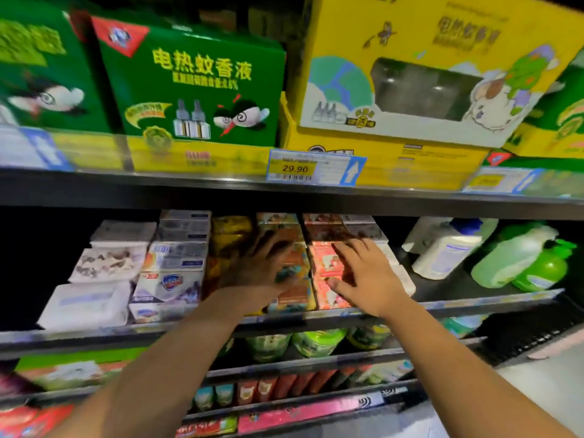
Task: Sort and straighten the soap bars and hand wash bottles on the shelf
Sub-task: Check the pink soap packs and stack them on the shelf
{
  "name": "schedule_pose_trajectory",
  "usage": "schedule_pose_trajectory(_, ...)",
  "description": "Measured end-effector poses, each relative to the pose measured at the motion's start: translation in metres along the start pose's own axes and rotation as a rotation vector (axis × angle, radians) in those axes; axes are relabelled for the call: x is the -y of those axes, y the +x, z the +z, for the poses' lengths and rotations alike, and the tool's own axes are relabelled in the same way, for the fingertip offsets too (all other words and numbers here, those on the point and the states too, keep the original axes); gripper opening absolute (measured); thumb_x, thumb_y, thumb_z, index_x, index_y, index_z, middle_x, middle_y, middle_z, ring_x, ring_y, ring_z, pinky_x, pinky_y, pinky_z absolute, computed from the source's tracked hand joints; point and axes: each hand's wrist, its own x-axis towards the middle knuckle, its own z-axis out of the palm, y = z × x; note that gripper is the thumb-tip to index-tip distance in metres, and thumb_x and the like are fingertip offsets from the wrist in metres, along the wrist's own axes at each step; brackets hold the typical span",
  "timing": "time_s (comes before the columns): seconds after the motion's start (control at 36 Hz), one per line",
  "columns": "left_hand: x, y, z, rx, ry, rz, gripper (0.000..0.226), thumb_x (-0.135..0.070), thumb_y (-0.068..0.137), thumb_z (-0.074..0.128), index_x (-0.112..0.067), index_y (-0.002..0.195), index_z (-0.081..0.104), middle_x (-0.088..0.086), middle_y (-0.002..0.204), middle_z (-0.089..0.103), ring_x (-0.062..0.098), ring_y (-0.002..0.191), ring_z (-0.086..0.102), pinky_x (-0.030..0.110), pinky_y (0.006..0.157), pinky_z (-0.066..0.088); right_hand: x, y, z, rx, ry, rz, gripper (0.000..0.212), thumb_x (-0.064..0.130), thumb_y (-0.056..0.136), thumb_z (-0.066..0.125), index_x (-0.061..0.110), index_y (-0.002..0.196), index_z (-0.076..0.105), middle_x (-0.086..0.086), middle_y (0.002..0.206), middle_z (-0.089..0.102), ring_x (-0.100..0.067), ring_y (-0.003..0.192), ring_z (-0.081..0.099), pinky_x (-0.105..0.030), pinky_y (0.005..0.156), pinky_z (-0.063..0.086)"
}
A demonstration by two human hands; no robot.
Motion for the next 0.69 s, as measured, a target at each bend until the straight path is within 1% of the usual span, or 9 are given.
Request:
schedule_pose_trajectory(0.06,0.003,-0.001,0.006,-0.02,-0.004,0.005,0.076,-0.075,0.09,0.022,-0.041,0.157,0.013,-0.01,0.167,-0.007,0.018,0.154,-0.007,0.049,0.12,0.014,-0.005,0.0,0.005,0.027,-0.009,0.008,0.087,0.071,0.087,0.042,0.02,0.157,0.03,-0.005,0.162,0.03,-0.03,0.15,0.02,-0.042,0.124,0.018)
schedule_pose_trajectory(0.08,0.004,-0.001,0.008,-0.038,-0.006,0.004,0.076,-0.075,0.089,0.021,-0.04,0.157,0.014,-0.01,0.167,-0.006,0.018,0.154,-0.007,0.049,0.121,0.015,-0.006,0.0,0.008,0.018,-0.003,0.005,0.088,0.072,0.086,0.043,0.022,0.157,0.031,-0.003,0.162,0.03,-0.027,0.15,0.02,-0.042,0.123,0.02)
schedule_pose_trajectory(0.19,0.002,0.002,0.01,-0.048,0.015,-0.022,0.066,-0.067,0.097,0.03,-0.042,0.156,0.012,-0.012,0.166,-0.006,0.017,0.153,-0.006,0.047,0.12,0.012,-0.009,0.001,0.008,-0.028,0.104,0.032,0.086,0.069,0.081,0.051,0.023,0.153,0.037,-0.001,0.151,0.044,-0.024,0.141,0.031,-0.041,0.118,0.029)
schedule_pose_trajectory(0.31,0.002,0.003,0.011,-0.042,0.016,-0.025,0.065,-0.065,0.098,0.031,-0.043,0.156,0.011,-0.012,0.166,-0.005,0.016,0.153,-0.008,0.047,0.12,0.012,-0.008,0.002,0.008,0.009,0.125,0.086,0.092,0.063,0.082,0.063,0.023,0.157,0.028,-0.002,0.137,0.04,-0.025,0.132,0.03,-0.04,0.113,0.031)
schedule_pose_trajectory(0.42,0.003,0.004,0.011,-0.022,-0.011,-0.016,0.063,-0.064,0.099,0.029,-0.043,0.156,0.011,-0.013,0.166,-0.005,0.017,0.153,-0.008,0.049,0.12,0.011,-0.008,0.001,0.007,0.006,0.178,0.092,0.089,0.069,0.072,0.056,0.022,0.148,0.045,0.001,0.119,0.042,-0.024,0.123,0.036,-0.039,0.108,0.034)
schedule_pose_trajectory(0.5,0.005,0.006,0.009,-0.025,-0.039,-0.019,0.062,-0.067,0.097,0.03,-0.046,0.153,0.016,-0.014,0.165,0.001,0.02,0.152,0.002,0.053,0.119,0.015,-0.01,0.002,0.005,0.016,0.245,0.101,0.084,0.065,0.07,0.069,0.023,0.142,0.052,0.0,0.129,0.05,-0.023,0.128,0.036,-0.038,0.11,0.032)
schedule_pose_trajectory(0.58,0.007,0.006,0.006,-0.033,-0.063,-0.034,0.062,-0.07,0.094,0.035,-0.05,0.151,0.021,-0.017,0.164,0.007,0.021,0.151,0.009,0.051,0.117,0.017,-0.009,0.004,-0.001,0.035,0.31,0.125,0.081,0.053,0.07,0.083,0.024,0.139,0.053,-0.001,0.135,0.054,-0.021,0.132,0.034,-0.037,0.11,0.032)
schedule_pose_trajectory(0.64,0.009,0.006,0.005,-0.031,-0.078,-0.032,0.062,-0.07,0.093,0.037,-0.051,0.15,0.022,-0.019,0.163,0.006,0.019,0.15,0.009,0.05,0.118,0.016,-0.009,0.005,-0.006,0.043,0.35,0.142,0.081,0.049,0.069,0.086,0.026,0.139,0.054,-0.002,0.136,0.055,-0.022,0.132,0.036,-0.037,0.109,0.033)
schedule_pose_trajectory(0.69,0.01,0.006,0.006,-0.022,-0.085,-0.024,0.062,-0.07,0.094,0.036,-0.051,0.151,0.021,-0.019,0.163,0.005,0.019,0.151,0.008,0.05,0.119,0.016,-0.008,0.007,-0.013,0.046,0.348,0.143,0.081,0.049,0.069,0.087,0.027,0.14,0.054,-0.003,0.137,0.056,-0.024,0.132,0.04,-0.042,0.11,0.033)
